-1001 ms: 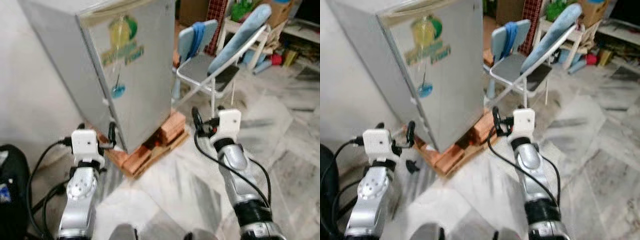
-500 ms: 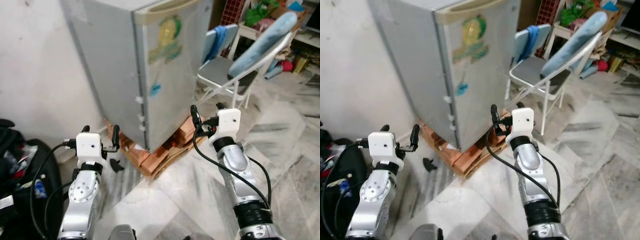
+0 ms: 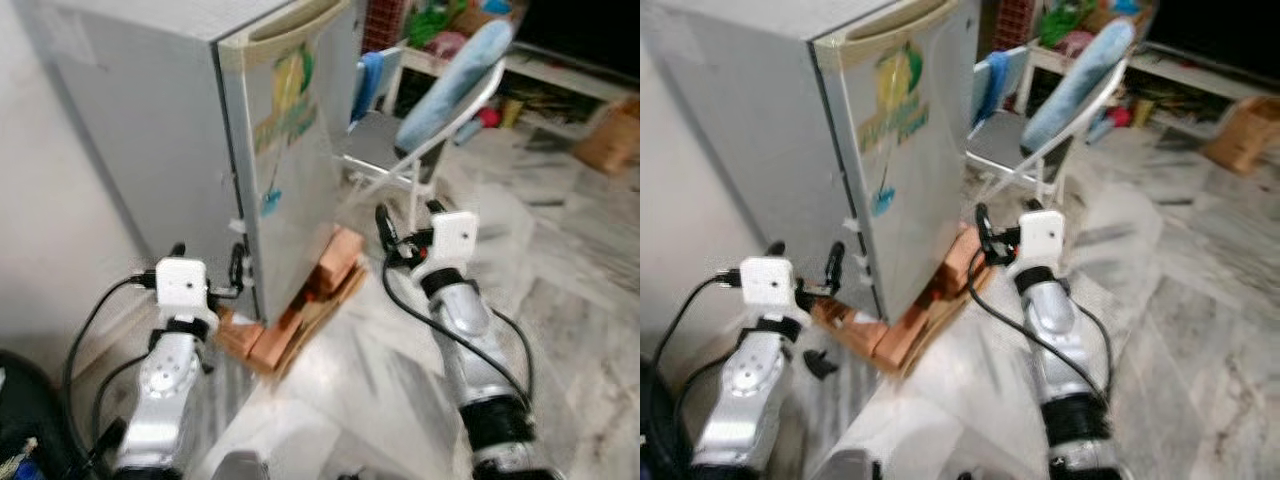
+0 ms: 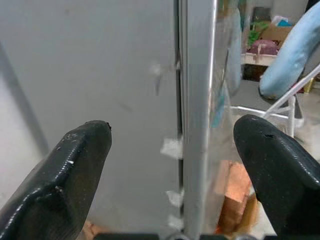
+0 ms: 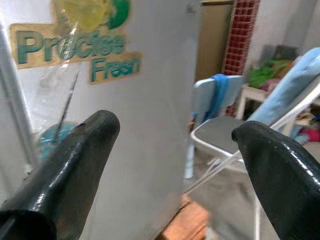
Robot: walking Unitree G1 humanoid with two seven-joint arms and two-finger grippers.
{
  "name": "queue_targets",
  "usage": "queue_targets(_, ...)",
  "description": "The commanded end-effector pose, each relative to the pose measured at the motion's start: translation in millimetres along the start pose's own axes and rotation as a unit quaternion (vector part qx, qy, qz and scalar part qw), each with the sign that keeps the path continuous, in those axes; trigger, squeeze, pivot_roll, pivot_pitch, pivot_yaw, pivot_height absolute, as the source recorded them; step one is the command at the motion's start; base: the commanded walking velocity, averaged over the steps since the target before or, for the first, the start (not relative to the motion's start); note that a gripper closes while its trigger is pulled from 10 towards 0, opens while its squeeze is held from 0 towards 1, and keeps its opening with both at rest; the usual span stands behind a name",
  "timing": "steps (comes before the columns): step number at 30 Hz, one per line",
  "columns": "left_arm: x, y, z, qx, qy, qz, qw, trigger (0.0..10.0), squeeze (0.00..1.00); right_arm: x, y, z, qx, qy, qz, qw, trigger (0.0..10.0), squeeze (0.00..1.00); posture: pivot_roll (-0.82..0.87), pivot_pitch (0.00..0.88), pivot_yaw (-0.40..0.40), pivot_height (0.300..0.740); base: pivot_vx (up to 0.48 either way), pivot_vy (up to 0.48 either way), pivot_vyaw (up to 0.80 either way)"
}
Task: Restocking fridge
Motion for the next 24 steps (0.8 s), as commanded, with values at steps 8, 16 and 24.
queue_targets(8, 0.1, 1.1, -7.6, 0.012, -0.006, 0.003, 1.000, 10.0, 0.00, 2.1, 2.2, -11.0, 0.005, -0.015, -0.001, 1.000, 10.0, 0.00, 0.11, 0.038, -0.008, 0.740, 0.000, 0.123, -0.73)
queue_targets(16, 0.6, 1.7, -6.0, 0.007, -0.007, 0.001, 1.000, 10.0, 0.00, 2.0, 3.0, -11.4, 0.002, -0.018, -0.004, 1.000, 10.0, 0.00, 0.12, 0.045, -0.002, 0.740, 0.000, 0.435, -0.47)
queue_targets(24, 2.1, 3.2, -6.8, -0.001, -0.016, -0.004, 1.000, 10.0, 0.00, 0.2, 3.4, -7.2, 0.005, -0.013, -0.007, 1.000, 10.0, 0.00, 0.12, 0.050, -0.003, 0.740, 0.266, 0.170, 0.00)
Point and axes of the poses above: a point about 5 cm out from each wrist's last joint towards the gripper, its own x axis pointing back from the gripper into the wrist, its own y axis along the axis of the wrist's last joint, z = x × y, the point moved 2 cm from there along -x, pointing out of the wrist towards the gripper, and after that the axes turned 6 degrees about -x, right-handed, at the moved point
